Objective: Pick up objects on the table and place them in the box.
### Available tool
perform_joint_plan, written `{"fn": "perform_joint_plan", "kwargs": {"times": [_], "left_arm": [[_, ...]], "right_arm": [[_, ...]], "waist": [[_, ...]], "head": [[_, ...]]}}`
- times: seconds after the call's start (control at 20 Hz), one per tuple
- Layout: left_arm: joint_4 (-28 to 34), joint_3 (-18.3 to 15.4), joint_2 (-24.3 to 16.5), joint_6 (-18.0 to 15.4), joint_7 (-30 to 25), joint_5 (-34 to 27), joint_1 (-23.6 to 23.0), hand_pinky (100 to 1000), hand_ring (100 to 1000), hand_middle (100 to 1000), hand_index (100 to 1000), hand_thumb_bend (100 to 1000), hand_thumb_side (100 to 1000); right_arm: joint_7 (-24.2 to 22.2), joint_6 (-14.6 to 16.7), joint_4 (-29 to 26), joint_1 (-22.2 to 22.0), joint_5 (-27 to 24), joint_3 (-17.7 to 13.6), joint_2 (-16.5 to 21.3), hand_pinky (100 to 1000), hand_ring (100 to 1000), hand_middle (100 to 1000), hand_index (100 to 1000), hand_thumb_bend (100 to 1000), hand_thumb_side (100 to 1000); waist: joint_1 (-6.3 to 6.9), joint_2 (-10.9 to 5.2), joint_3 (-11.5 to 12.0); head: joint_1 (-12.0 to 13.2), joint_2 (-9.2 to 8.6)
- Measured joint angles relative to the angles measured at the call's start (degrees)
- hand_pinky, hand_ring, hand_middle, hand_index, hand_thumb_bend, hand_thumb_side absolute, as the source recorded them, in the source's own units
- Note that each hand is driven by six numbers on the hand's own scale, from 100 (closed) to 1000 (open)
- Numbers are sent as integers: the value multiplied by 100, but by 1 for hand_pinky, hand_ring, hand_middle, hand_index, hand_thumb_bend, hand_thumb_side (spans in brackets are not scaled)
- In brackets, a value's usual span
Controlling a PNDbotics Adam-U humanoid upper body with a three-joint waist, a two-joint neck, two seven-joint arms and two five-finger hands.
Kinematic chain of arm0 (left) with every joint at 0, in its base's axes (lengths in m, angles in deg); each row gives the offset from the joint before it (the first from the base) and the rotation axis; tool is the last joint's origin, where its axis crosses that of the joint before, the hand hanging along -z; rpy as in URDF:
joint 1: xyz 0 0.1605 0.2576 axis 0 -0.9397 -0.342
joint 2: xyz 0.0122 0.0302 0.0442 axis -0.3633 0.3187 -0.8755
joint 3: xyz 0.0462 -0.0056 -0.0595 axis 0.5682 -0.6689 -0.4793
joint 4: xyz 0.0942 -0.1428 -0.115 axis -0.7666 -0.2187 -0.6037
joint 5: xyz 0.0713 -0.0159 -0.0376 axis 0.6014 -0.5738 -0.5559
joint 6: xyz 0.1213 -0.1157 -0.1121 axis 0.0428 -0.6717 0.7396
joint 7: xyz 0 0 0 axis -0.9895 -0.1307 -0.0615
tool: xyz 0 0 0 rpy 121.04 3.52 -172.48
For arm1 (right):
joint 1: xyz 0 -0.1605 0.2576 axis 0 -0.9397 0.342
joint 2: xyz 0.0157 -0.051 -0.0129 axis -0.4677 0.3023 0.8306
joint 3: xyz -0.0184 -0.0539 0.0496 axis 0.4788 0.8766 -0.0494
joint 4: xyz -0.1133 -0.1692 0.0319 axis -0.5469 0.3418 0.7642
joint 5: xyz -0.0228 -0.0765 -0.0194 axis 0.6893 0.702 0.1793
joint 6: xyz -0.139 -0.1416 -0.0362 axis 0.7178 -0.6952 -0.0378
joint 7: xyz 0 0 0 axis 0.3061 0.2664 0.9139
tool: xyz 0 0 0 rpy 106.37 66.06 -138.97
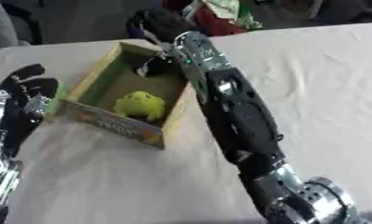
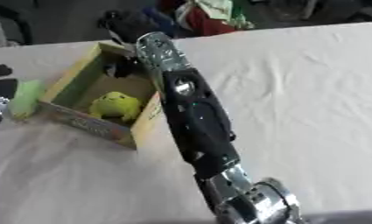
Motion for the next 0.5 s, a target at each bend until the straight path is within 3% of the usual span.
{"fn": "perform_joint_plan", "kwargs": {"times": [0.5], "left_arm": [[-919, -203, -809, 333, 77, 717, 598, 787, 770, 758, 829, 683, 622]], "right_arm": [[273, 7, 72, 84, -873, -12, 1393, 713, 813, 821, 899, 355, 322]], "waist": [[4, -59, -233]], "head": [[174, 1]]}}
